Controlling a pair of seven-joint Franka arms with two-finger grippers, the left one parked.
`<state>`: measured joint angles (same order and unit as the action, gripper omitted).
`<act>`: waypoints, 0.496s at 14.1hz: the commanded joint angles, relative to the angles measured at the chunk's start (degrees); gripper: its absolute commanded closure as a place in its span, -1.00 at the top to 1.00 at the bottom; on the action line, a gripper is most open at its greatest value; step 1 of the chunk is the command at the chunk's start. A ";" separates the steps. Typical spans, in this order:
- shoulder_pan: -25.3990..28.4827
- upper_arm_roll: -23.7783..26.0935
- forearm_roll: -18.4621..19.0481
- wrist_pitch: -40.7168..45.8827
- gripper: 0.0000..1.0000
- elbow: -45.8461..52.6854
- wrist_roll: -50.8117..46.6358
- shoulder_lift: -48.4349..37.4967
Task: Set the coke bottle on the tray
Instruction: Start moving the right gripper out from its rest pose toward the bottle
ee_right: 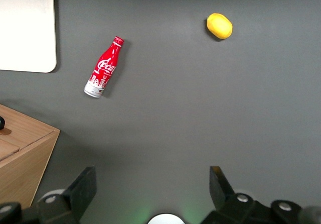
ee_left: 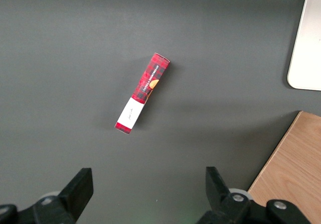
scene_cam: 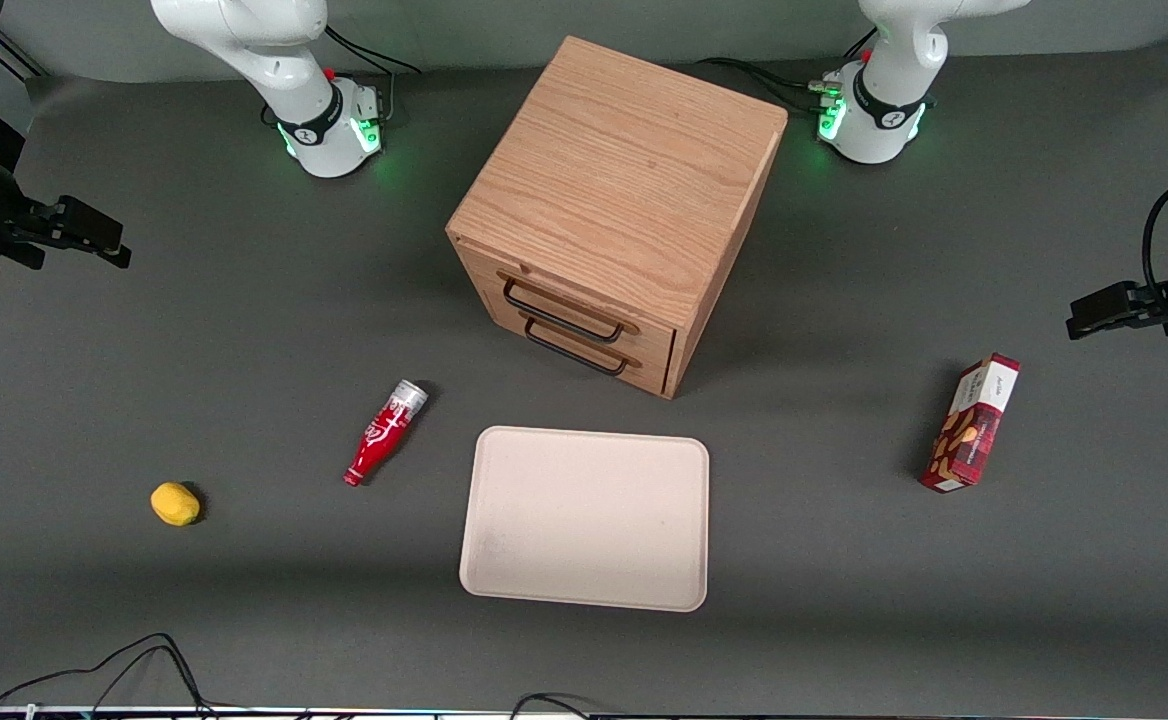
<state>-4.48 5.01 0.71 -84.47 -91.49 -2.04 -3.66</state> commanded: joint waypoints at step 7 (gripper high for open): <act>1.84 0.96 -1.15 -1.91 1.00 1.75 -6.90 3.74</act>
<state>-3.99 5.70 0.14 -85.06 -91.44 -4.16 -2.71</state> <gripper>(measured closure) 0.000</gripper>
